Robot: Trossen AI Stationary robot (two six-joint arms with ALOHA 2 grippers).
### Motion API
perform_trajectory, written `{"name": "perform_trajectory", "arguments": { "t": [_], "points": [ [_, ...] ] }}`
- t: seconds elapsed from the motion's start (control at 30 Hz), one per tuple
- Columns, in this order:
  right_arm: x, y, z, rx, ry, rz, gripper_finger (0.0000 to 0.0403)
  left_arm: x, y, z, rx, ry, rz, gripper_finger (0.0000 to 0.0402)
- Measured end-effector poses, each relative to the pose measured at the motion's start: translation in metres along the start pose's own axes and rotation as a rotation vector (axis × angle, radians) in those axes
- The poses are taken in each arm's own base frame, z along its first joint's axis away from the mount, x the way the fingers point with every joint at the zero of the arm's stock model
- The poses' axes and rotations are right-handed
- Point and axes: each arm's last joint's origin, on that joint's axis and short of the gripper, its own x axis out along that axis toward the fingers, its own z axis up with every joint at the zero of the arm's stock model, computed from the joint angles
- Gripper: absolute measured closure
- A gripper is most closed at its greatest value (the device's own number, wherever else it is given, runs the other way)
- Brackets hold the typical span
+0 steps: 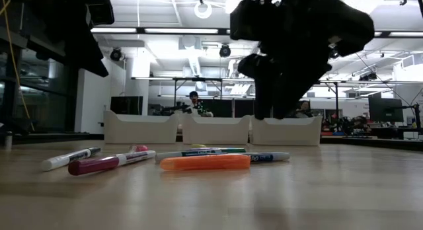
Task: Pick & Place Markers
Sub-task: Put the blue marker pen into the left white bin
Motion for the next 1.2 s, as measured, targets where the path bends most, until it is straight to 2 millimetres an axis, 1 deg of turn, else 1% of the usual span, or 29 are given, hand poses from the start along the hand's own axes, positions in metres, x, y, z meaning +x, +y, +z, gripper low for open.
{"name": "perform_trajectory", "arguments": {
  "t": [0.43, 0.67, 1.03, 1.1, 1.2],
  "points": [
    [0.031, 0.008, -0.004, -0.041, 0.074, 0.055, 0.0210, 0.000, -0.001, 0.001, 0.013, -0.007, -0.007, 0.0179],
    [0.042, 0.007, -0.007, -0.035, 0.110, 0.029, 0.0210, 0.000, 0.000, 0.000, 0.017, -0.004, -0.005, 0.0179],
    [0.062, 0.008, -0.012, -0.033, 0.169, 0.035, 0.0211, 0.000, 0.000, -0.001, 0.027, 0.020, -0.004, 0.0179],
    [0.063, 0.008, -0.012, -0.040, 0.172, 0.035, 0.0216, 0.000, 0.001, -0.002, 0.028, 0.025, -0.002, 0.0179],
    [0.064, 0.008, -0.013, -0.049, 0.177, 0.040, 0.0233, 0.000, 0.001, -0.002, 0.028, 0.030, -0.004, 0.0179]
  ]
}}
